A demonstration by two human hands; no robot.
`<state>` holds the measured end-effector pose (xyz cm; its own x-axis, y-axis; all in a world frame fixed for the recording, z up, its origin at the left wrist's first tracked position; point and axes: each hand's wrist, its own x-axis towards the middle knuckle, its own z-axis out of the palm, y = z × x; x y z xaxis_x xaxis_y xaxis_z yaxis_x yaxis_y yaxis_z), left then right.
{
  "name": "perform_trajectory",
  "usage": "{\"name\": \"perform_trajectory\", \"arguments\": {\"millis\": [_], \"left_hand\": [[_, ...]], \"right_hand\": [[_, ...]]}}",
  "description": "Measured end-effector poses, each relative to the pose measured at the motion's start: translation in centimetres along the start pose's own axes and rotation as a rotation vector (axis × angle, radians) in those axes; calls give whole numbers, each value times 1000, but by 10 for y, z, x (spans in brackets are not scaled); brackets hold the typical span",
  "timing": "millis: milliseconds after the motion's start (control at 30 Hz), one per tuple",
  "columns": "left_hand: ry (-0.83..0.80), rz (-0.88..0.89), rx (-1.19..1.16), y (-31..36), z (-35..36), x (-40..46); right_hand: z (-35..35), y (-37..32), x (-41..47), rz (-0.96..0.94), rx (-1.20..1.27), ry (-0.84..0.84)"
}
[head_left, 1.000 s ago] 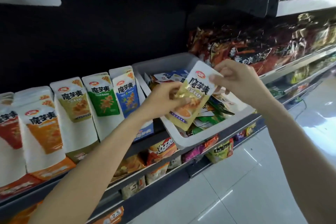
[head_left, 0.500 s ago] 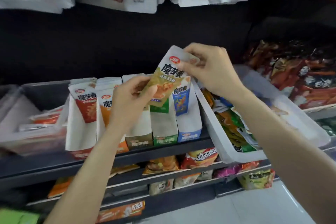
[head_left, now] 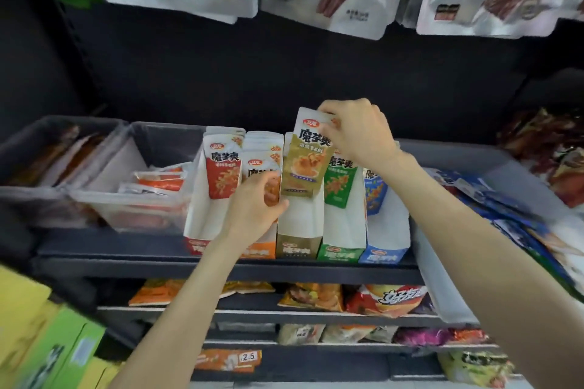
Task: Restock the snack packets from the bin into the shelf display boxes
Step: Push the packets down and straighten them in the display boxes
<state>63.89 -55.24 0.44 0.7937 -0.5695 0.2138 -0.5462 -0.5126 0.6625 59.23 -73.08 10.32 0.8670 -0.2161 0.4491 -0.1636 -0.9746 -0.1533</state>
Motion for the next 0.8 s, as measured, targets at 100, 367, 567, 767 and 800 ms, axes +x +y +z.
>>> {"name": "perform_trajectory", "arguments": {"millis": [100, 367, 567, 767, 800], "left_hand": [[6, 33, -9, -1, 5, 2], [1, 39, 12, -8, 8, 5], [22, 52, 20, -9, 10, 7], [182, 132, 61, -1, 10, 2], [226, 192, 21, 3, 10, 1]], "right_hand": [[10, -1, 3, 3, -21, -69], [56, 5, 14, 63, -81, -177], [64, 10, 14, 74, -92, 21], [48, 18, -6, 53, 136, 104], [39, 20, -15, 44, 175, 103]]}}
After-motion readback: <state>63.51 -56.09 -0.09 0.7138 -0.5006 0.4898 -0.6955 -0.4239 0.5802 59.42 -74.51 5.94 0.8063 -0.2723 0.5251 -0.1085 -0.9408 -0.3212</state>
